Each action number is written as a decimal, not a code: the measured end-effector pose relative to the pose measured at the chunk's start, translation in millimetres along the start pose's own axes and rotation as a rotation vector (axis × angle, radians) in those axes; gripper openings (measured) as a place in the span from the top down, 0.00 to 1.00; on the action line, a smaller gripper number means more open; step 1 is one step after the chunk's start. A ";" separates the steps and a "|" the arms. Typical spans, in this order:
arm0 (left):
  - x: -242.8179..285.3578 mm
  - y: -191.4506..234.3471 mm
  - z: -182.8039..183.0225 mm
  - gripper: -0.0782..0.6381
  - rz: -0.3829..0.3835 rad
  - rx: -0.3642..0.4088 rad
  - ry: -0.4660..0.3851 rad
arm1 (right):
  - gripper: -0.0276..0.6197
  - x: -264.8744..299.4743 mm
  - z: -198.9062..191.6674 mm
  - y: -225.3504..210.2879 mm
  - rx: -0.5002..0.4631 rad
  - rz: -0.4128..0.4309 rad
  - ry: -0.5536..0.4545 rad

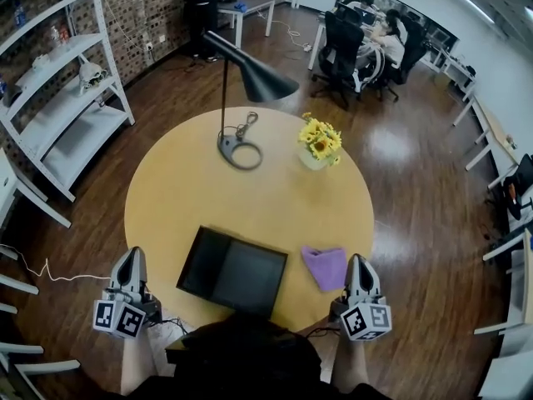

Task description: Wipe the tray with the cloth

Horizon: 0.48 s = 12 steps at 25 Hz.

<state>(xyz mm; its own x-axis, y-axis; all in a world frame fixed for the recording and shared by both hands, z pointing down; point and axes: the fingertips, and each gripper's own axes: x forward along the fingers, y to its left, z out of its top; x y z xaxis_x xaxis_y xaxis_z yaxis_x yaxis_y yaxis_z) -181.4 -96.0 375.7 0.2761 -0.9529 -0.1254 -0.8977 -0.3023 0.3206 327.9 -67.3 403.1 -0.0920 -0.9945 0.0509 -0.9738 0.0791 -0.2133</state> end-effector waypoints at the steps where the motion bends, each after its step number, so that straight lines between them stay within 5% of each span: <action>1: -3.6 3.4 -0.4 0.89 0.005 -0.005 0.005 | 0.95 -1.9 -1.3 2.5 0.006 0.003 -0.003; 12: -21.1 24.1 6.6 0.89 0.018 -0.069 -0.037 | 0.95 -2.7 -4.2 16.5 0.039 -0.031 0.007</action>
<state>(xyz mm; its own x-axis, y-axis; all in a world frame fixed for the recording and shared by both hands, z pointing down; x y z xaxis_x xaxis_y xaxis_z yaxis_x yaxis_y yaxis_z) -211.2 -83.0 379.9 0.2463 -0.9570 -0.1532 -0.8762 -0.2874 0.3869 311.1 -63.0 403.5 -0.0633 -0.9959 0.0653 -0.9674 0.0451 -0.2492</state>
